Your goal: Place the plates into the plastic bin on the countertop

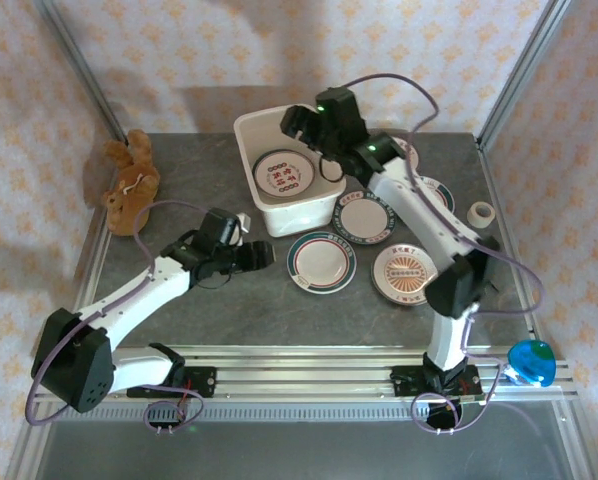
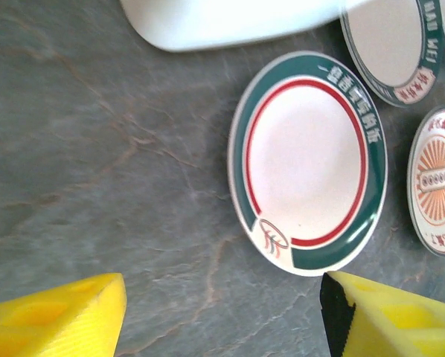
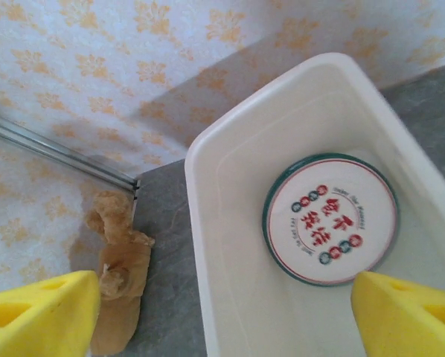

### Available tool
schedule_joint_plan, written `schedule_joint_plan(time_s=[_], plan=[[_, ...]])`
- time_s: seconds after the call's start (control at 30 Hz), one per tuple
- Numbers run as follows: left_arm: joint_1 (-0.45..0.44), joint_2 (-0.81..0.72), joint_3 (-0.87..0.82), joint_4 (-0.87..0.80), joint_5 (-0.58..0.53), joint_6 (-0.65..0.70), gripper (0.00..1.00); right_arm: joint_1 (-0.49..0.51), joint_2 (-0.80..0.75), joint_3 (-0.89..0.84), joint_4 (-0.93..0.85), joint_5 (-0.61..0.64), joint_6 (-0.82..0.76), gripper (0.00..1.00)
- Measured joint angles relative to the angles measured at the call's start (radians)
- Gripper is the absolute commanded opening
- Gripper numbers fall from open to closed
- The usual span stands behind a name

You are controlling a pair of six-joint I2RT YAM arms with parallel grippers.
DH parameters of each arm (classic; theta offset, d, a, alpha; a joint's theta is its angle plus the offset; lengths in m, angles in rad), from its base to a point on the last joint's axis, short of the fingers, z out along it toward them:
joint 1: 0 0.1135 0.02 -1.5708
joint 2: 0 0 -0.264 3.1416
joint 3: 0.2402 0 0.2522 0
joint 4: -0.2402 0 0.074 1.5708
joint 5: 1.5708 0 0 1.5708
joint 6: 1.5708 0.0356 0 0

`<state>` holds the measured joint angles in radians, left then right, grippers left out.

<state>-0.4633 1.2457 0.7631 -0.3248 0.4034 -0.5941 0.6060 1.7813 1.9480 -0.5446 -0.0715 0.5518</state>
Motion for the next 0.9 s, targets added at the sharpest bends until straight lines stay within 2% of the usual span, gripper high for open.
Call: schedule_joint_plan(time_s=[0.17,0.37,0.47,0.73,0.9], plan=[[-0.084,0.115,-0.055,0.167,-0.021,-0.112,0.69,-0.028,-0.243,-0.297,0.055,0.016,-0.064,0.74],[-0.154,0.274,-0.051,0.309,-0.060,-0.216,0.66,-0.042,-0.383,-0.483,0.062,0.021,-0.109,0.57],[-0.172,0.318,-0.051,0.350,-0.083,-0.258,0.66,-0.054,-0.425,-0.543,0.064,0.019,-0.112,0.53],[-0.187,0.404,-0.011,0.435,-0.106,-0.315,0.62,-0.065,-0.485,-0.588,0.064,0.019,-0.121,0.51],[-0.200,0.439,0.015,0.450,-0.121,-0.330,0.55,-0.066,-0.500,-0.602,0.064,0.019,-0.127,0.51]])
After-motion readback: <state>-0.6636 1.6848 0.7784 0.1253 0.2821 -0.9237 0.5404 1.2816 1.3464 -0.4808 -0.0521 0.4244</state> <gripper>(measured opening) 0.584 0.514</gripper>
